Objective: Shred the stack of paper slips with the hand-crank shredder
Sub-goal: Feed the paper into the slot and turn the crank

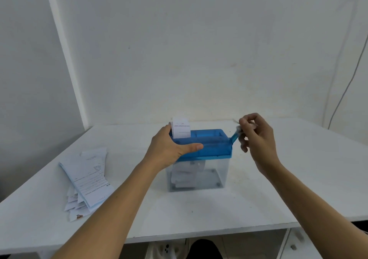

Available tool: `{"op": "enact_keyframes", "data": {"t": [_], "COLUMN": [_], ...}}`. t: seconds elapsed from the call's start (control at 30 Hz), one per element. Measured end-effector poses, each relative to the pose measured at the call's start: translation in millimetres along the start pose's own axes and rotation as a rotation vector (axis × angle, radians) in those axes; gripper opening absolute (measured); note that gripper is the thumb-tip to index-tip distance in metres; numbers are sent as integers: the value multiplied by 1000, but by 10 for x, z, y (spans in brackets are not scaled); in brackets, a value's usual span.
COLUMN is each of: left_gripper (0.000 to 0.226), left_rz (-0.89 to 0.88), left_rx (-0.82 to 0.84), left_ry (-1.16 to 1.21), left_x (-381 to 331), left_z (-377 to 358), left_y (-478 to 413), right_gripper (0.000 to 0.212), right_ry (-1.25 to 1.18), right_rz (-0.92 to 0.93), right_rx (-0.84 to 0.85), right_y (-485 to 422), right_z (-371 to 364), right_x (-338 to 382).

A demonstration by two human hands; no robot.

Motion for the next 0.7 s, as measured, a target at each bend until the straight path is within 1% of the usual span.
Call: {"op": "enact_keyframes", "data": {"t": [0.13,0.23,0.3,0.37,0.47,0.6,0.63,0.7], "left_gripper": [82,88,90,87,85,96,96,94], "left_rz": [4,-9,-12,-12,-25,-33,-33,-32], "left_rx": [-12,-15,-7,7,13,-6,-11,-19], "left_ry": [-7,-12,-9,-3,15,-11,-20,-29], "left_x": [-8,-32,-43,-61,-56,-17,-10,-1], "left_z": [17,22,18,0,-13,3,5,-1], "left_y": [15,34,40,58,65,60,60,51], "right_gripper": [23,25,27,28,30,24,25,34], "right_ry": [-17,0,44,108,166,276,298,325], "right_rz": [-56,-165,-251,-339,-404,-467,-474,-454], "right_rx": [-55,-74,-59,-16,55,46,36,10], "right_y": [-198,-391,-491,-524,-422,-85,8,166], "right_z": [-123,-208,-284,-349,-434,-448,-437,-378], "right_x": [-6,-142,-302,-491,-789,-1149,-1198,-1189]}}
Point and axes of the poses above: each hand's wrist, its own y-axis away from the middle knuckle, its own z-axis out of the back of the hand, x = y × z, the point moved 7 cm from there along -y, towards the middle knuckle, and after that the axes turned 10 degrees about y, right-handed, at the moved point
